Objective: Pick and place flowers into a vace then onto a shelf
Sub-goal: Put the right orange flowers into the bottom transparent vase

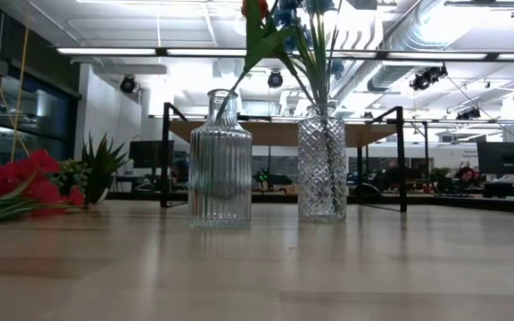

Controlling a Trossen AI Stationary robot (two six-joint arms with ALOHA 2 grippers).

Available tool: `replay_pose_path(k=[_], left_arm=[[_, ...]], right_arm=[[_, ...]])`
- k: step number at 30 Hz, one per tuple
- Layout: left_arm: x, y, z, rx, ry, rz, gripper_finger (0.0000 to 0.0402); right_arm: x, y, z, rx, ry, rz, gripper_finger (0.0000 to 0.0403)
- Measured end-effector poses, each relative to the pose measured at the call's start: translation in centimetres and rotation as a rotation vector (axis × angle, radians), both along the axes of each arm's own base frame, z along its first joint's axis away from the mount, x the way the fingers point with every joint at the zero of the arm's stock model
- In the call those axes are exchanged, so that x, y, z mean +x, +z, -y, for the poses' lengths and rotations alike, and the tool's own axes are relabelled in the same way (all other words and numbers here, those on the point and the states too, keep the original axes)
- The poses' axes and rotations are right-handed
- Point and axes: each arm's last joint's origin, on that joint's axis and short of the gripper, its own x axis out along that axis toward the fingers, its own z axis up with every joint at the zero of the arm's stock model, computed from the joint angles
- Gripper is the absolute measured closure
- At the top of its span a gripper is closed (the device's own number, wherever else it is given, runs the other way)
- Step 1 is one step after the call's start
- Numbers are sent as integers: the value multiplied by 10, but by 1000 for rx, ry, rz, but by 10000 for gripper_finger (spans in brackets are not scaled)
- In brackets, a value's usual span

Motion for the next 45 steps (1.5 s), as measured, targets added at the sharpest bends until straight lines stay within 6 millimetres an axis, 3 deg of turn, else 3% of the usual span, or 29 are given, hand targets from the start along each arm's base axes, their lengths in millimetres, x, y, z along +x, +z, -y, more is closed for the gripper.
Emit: replay_pose_path(k=[13,23,45], left_arm=[[10,-47,-42,-75,11,6,361],[17,-64,-66,-101,-15,-14,361],[33,-92,-62,-154,-18,-36,361]], right_arm=[[0,1,1,-30,-53,30,158],[0,1,2,-25,-63,35,158],[0,2,3,-38,-108,56,158]])
